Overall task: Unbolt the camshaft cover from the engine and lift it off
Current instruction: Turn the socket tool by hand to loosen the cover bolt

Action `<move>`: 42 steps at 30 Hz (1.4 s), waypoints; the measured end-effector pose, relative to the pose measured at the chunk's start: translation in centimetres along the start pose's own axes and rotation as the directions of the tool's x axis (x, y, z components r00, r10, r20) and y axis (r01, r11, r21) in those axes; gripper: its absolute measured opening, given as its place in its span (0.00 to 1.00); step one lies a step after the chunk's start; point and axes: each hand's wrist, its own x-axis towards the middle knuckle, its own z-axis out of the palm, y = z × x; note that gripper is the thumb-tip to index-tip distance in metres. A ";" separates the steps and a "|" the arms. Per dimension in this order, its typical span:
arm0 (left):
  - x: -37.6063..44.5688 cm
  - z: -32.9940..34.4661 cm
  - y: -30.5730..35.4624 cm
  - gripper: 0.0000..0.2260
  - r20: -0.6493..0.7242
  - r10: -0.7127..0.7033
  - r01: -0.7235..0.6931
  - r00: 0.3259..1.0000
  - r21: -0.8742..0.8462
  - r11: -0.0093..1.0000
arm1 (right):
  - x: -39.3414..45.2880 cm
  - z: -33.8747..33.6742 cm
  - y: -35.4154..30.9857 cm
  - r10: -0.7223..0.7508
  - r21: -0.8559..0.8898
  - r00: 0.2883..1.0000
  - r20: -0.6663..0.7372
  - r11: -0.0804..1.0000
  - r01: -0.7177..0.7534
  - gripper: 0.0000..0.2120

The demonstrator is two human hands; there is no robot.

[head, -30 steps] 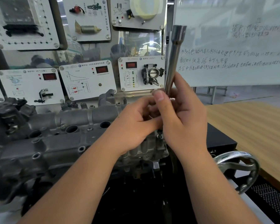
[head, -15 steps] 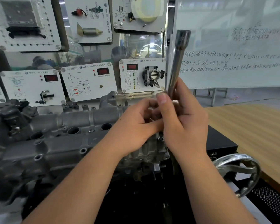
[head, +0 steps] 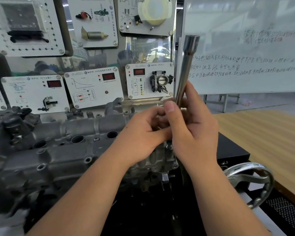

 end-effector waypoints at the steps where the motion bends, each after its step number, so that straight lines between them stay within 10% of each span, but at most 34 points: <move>1: 0.1 0.1 -0.1 0.16 -0.012 0.001 -0.001 1.000 0.010 1.000 | 0.0 0.0 0.1 0.010 -0.002 1.000 -0.019 1.000 -0.010 0.22; 42: -0.3 -0.1 0.2 0.20 0.104 -0.013 0.030 0.994 -0.163 0.986 | -0.4 0.0 0.6 -0.041 -0.037 0.997 -0.069 0.999 0.038 0.20</move>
